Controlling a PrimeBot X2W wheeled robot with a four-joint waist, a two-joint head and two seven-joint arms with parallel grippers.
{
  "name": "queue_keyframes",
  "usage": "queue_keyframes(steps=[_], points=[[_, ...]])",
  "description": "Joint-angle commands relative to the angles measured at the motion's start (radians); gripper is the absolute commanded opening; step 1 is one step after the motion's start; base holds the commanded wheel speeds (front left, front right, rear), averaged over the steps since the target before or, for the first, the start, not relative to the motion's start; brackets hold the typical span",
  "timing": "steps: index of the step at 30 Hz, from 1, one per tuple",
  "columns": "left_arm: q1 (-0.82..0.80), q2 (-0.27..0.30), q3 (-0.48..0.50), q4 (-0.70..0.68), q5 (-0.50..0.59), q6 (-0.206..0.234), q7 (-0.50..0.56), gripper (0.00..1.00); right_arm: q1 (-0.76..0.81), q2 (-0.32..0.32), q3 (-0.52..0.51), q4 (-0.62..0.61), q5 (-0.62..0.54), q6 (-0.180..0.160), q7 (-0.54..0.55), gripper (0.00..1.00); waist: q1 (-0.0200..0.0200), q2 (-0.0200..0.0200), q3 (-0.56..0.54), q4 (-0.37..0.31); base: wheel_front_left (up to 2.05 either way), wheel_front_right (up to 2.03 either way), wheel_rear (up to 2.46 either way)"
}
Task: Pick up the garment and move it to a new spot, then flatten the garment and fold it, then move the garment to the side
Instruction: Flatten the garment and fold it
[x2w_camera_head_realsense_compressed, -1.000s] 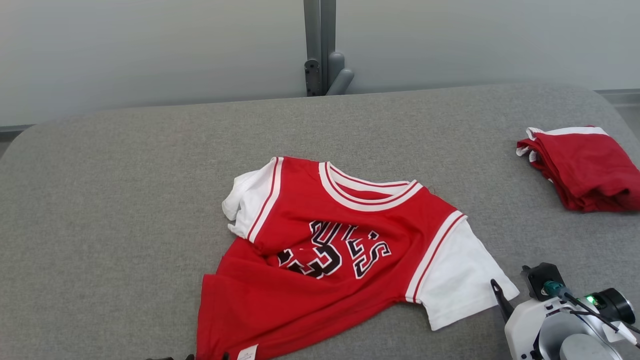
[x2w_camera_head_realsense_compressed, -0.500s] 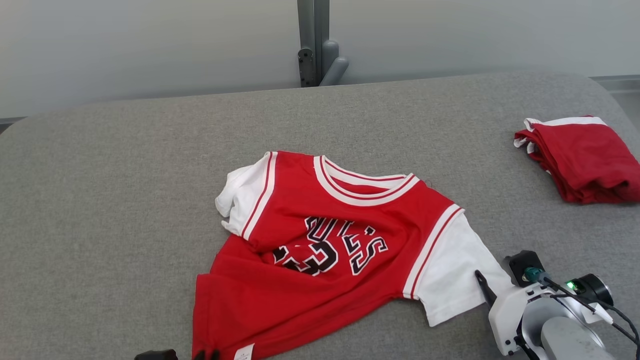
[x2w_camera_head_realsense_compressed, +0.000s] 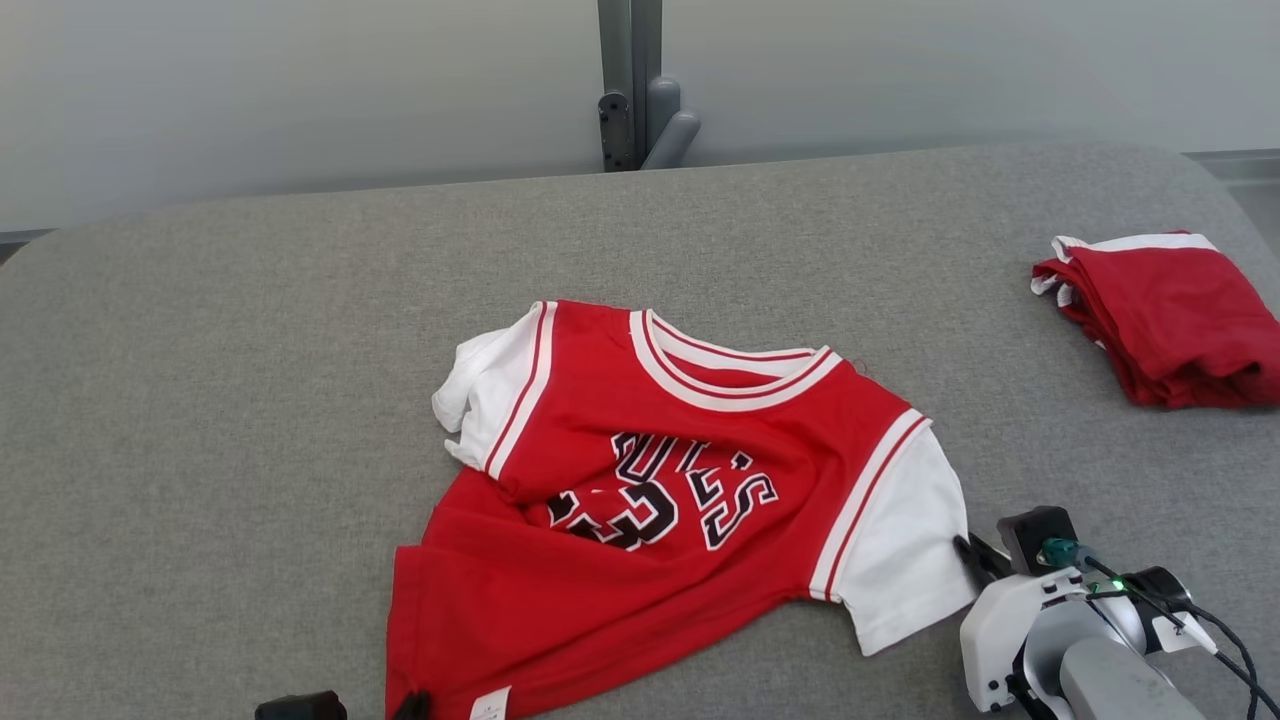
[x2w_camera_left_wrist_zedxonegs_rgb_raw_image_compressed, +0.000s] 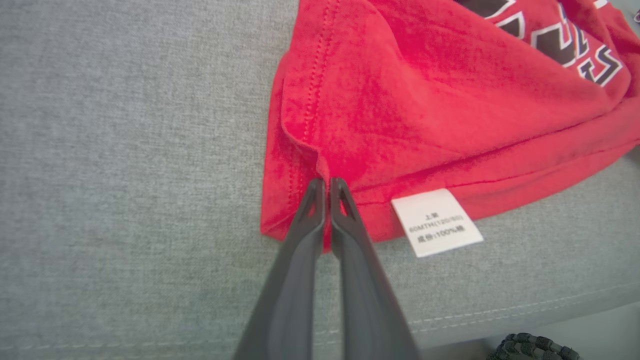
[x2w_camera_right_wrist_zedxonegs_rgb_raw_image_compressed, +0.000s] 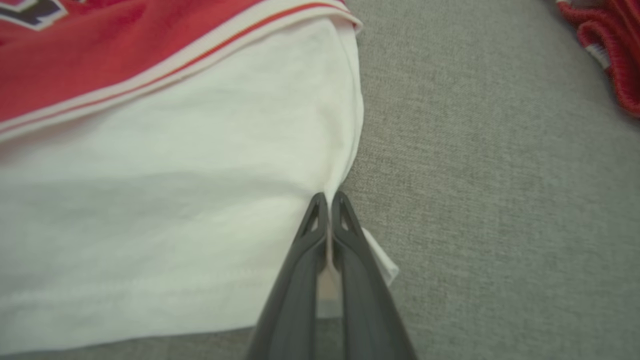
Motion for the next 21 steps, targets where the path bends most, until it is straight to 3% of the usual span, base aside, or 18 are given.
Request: queue_keyframes(steps=[1,8,14,18,21], points=[[-0.013,0.006,0.01,-0.009,-0.02,-0.003,0.005,0.0,0.005,-0.007,-0.003,0.028,0.018,-0.003,-0.004,0.0,0.0,0.0054,-0.001,0.0,0.0,0.0,0.0],[0.02,0.028,0.023,-0.079,-0.065,-0.005,0.027,0.0,-0.016,-0.029,-0.016,0.032,0.065,-0.003,-0.06,0.0,0.0,0.0054,0.001,-0.007,0.0,0.0,0.0],[0.057,0.029,0.059,-0.216,-0.131,-0.001,0.049,0.0,-0.001,-0.043,-0.046,-0.041,0.164,-0.002,-0.085,0.0,0.0,0.0054,-0.006,-0.007,0.0,0.0,0.0],[0.085,0.033,0.066,-0.354,-0.207,-0.006,0.088,0.0,0.027,-0.062,-0.047,-0.163,0.298,-0.002,-0.055,0.0,0.0,0.0054,-0.017,-0.011,0.0,0.0,0.0],[0.101,0.041,0.066,-0.48,-0.282,-0.009,0.12,0.0,0.057,-0.088,-0.045,-0.33,0.448,-0.002,-0.001,0.0,0.0,0.0054,-0.025,-0.019,0.0,0.0,0.0]])
